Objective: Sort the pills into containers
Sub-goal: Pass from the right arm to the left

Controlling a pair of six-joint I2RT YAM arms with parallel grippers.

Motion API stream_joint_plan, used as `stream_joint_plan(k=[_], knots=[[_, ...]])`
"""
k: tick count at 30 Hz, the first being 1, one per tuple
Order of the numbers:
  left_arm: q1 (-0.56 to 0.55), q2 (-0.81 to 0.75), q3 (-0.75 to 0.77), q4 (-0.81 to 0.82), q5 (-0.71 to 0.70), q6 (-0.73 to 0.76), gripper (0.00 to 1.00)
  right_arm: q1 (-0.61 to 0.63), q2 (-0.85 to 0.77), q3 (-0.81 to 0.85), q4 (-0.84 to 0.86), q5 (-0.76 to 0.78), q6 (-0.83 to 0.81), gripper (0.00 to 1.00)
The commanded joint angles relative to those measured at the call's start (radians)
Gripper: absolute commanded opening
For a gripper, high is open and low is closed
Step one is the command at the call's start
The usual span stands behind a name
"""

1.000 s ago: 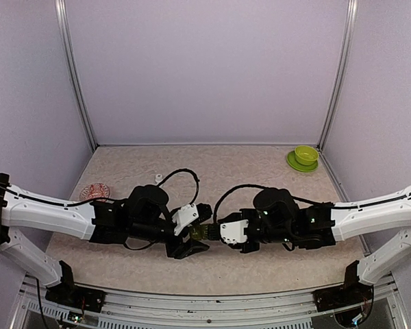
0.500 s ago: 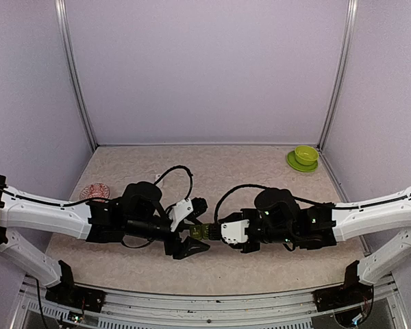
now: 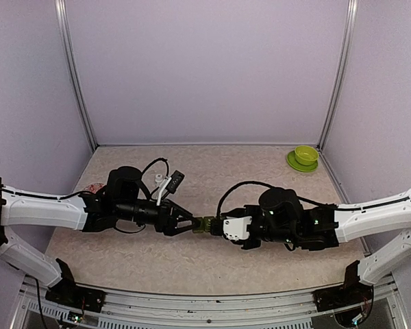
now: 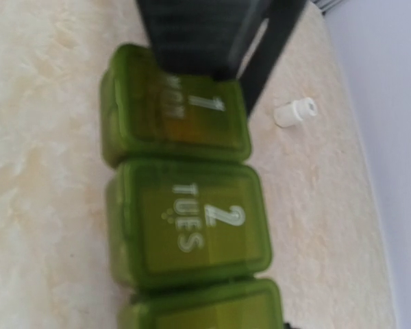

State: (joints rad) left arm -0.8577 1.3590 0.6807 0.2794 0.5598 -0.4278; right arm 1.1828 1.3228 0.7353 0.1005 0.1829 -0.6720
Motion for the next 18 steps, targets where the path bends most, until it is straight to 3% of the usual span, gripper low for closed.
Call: stream_joint_plan(k=[1, 8, 18], knots=[[0.013, 0.036, -0.013, 0.173, 0.153, -0.237, 0.81, 0.000, -0.025, -0.016, 0.057, 0.051, -0.019, 0.24], [0.006, 0.142, -0.004, 0.330, 0.213, -0.421, 0.65, 0.000, -0.019, -0.017, 0.062, 0.065, -0.025, 0.24], [0.019, 0.180, -0.023, 0.409, 0.208, -0.512, 0.47, 0.003, -0.009, -0.022, 0.068, 0.088, -0.040, 0.24]])
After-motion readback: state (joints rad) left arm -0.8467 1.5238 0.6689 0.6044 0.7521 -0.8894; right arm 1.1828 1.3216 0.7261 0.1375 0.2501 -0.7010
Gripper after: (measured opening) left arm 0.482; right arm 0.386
